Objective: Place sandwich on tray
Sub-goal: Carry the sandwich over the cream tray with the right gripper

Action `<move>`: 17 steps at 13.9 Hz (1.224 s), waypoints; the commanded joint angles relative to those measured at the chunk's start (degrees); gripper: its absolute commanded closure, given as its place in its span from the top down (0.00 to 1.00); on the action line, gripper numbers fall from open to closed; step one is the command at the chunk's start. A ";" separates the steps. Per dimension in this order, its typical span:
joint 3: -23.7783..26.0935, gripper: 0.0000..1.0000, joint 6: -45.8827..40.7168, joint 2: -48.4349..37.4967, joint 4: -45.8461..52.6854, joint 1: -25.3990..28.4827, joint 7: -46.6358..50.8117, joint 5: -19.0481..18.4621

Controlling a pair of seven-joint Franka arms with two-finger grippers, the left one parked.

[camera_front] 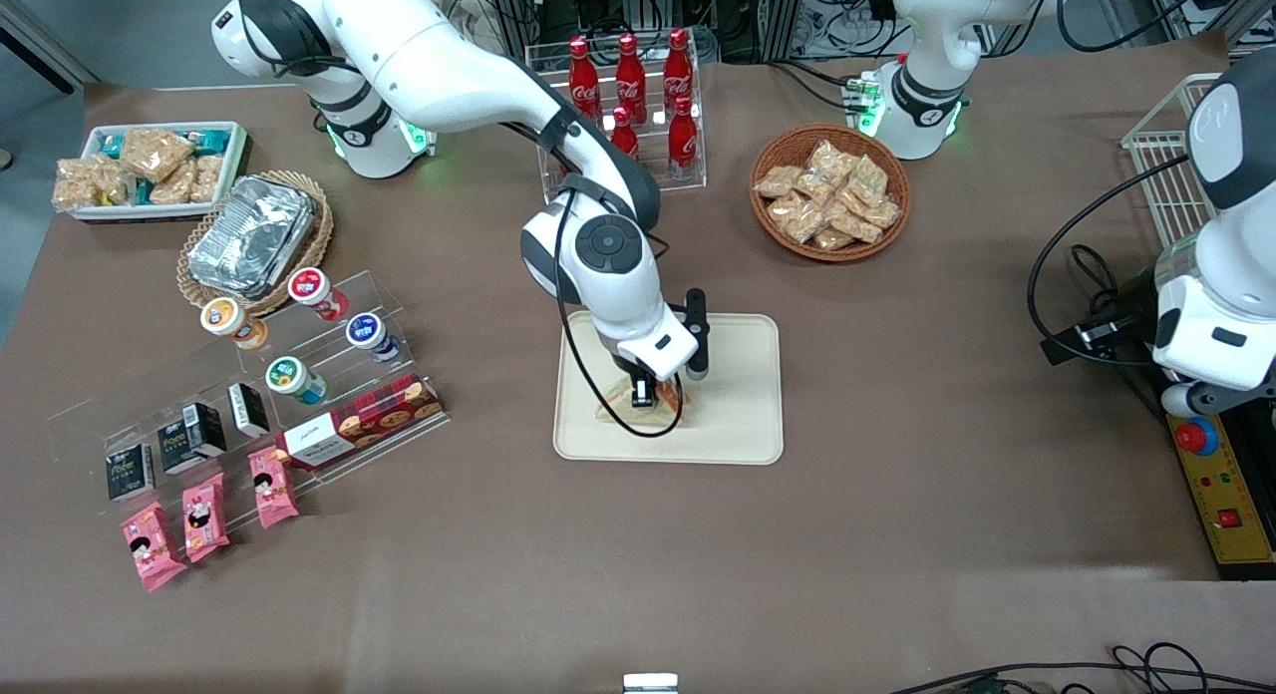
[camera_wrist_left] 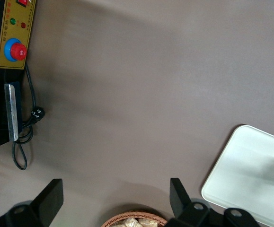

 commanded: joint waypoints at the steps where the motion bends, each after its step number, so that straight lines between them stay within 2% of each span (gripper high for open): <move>1: -1.21 0.48 2.98 3.92 2.74 0.16 -0.77 -1.07; 5: -1.21 0.49 3.43 5.06 2.65 0.25 -1.04 -1.07; 6: -1.21 0.54 3.43 5.07 2.65 0.25 -0.69 -1.15; 7: -1.21 0.76 3.52 5.24 2.65 0.25 -0.43 -1.15; 9: -1.04 0.99 3.34 4.80 2.65 0.25 -0.51 -0.81; 12: -0.60 0.99 2.20 3.58 2.65 0.08 -0.42 0.33; 15: -1.30 0.99 -3.58 0.24 2.65 -0.62 2.46 6.91; 17: -1.56 0.99 -7.97 -3.70 2.56 -1.06 7.11 7.46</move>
